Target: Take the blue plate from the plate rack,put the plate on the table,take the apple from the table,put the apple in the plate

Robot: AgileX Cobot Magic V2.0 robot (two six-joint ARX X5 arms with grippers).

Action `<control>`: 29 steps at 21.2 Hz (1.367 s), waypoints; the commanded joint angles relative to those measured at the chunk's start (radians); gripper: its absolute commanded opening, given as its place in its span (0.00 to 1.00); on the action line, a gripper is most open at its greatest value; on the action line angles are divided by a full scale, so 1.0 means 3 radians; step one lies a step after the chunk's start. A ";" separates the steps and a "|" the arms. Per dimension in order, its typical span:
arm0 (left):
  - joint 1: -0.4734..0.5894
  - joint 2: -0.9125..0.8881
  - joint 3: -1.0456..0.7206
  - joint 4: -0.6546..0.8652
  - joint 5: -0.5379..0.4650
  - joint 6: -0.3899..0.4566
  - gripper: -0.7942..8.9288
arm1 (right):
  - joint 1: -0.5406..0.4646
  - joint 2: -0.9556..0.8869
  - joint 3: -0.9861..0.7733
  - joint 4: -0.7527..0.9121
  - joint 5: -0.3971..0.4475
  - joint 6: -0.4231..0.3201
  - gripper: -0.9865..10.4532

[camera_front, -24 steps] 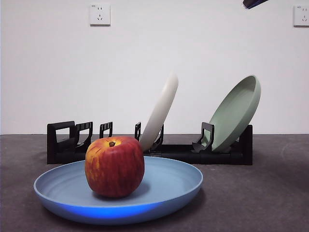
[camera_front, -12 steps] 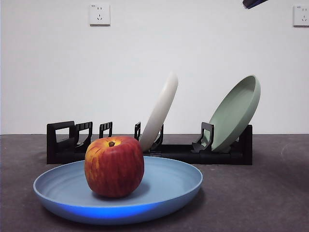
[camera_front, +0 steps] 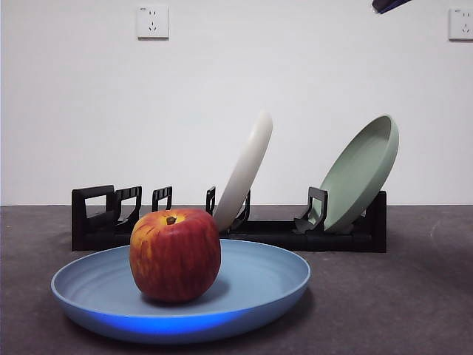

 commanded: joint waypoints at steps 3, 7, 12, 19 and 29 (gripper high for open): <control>0.0009 -0.0009 -0.0047 0.0011 -0.0001 -0.0020 0.08 | -0.0001 -0.0003 -0.0029 0.0036 0.0034 -0.0024 0.09; 0.0009 -0.0009 -0.0047 0.0013 -0.0001 -0.0020 0.08 | -0.0032 -0.0089 -0.0029 0.0006 0.0619 -0.0290 0.09; 0.0009 -0.0009 -0.0047 0.0011 -0.0001 -0.0020 0.08 | -0.1139 -0.0558 -0.0202 0.0197 -0.0061 -0.0381 0.09; 0.0009 -0.0009 -0.0047 0.0011 -0.0001 -0.0020 0.08 | -0.2280 -0.1798 -0.1700 0.1432 -0.0270 -0.0375 0.09; 0.0009 -0.0009 -0.0047 0.0011 -0.0001 -0.0020 0.08 | -0.2228 -0.2443 -0.2730 0.1888 -0.0278 -0.0191 0.09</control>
